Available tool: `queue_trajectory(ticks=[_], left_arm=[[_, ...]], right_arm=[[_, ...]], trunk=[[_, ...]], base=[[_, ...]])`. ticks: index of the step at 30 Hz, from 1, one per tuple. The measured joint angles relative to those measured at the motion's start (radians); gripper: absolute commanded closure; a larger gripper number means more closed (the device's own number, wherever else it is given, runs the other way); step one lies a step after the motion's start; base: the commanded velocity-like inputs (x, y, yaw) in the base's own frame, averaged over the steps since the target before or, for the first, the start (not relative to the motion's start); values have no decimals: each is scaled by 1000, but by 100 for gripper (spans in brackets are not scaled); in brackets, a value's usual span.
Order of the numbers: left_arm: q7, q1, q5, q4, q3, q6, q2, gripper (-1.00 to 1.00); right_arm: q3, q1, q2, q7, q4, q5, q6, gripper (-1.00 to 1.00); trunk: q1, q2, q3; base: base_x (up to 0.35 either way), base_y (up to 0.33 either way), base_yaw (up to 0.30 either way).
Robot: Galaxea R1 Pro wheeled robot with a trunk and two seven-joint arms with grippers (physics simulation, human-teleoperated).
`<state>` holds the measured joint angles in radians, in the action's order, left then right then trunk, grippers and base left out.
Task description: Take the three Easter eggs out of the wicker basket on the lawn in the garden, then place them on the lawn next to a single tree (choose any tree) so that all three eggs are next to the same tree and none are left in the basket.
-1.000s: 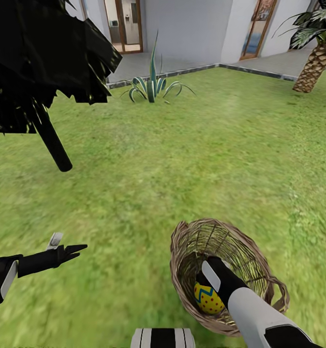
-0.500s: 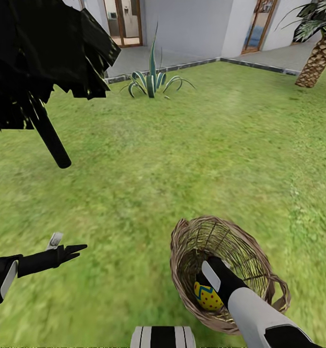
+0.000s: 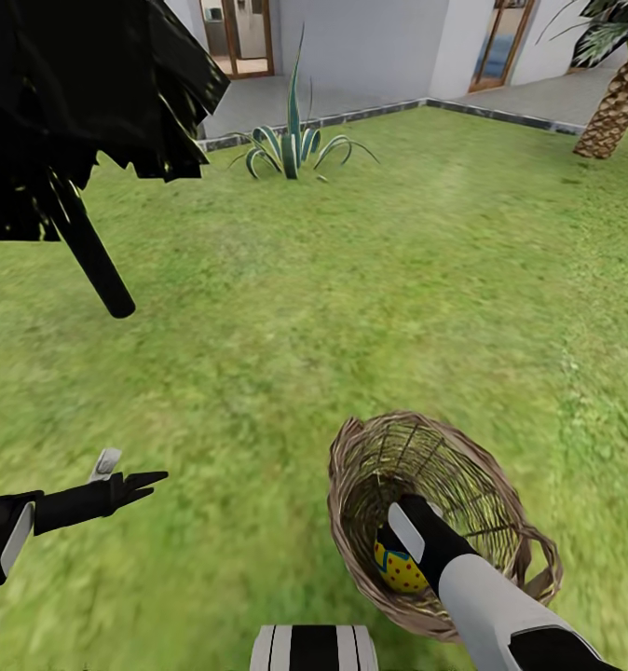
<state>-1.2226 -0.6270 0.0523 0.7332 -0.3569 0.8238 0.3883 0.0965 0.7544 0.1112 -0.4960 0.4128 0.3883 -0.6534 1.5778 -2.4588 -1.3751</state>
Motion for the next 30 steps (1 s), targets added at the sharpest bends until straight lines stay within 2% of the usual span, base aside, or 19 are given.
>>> queue_trajectory(ticks=[17, 22, 30], left_arm=[[0, 0, 0, 0, 0, 0, 0, -100], [0, 0, 0, 0, 0, 0, 0, -100], [0, 0, 0, 0, 0, 0, 0, -100]], right_arm=[[0, 0, 0, 0, 2, 0, 1, -100], [1, 0, 0, 1, 3, 1, 45, -100], [1, 0, 1, 2, -1, 2, 53, -100]], trunk=[[0, 0, -27], [0, 0, -29], [0, 0, -29]], base=[[0, 0, 0], [0, 0, 0], [0, 0, 0]])
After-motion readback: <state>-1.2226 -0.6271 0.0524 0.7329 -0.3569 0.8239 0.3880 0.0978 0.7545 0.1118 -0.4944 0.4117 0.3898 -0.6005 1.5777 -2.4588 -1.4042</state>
